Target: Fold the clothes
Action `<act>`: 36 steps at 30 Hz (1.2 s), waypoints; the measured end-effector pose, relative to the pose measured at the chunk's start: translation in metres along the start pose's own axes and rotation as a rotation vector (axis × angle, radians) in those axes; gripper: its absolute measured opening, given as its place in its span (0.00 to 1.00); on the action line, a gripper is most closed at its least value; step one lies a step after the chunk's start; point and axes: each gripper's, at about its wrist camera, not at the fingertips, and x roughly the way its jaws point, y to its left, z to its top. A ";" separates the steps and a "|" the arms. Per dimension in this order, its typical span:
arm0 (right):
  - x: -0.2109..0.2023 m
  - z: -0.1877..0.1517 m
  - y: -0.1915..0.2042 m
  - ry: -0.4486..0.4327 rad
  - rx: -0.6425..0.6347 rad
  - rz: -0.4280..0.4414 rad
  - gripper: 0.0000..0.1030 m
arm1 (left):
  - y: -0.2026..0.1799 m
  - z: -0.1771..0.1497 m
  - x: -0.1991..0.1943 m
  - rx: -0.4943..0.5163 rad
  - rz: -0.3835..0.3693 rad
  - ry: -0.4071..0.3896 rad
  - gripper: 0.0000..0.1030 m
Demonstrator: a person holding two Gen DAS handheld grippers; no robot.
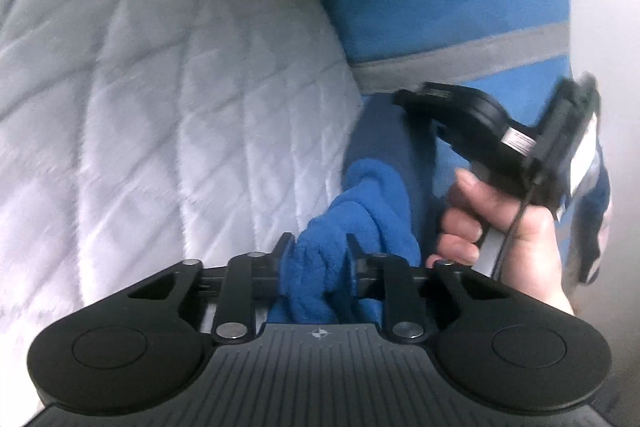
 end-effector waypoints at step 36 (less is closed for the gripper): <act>-0.012 -0.017 0.019 0.214 -0.220 0.110 0.85 | -0.006 0.000 -0.017 0.025 0.078 -0.046 0.43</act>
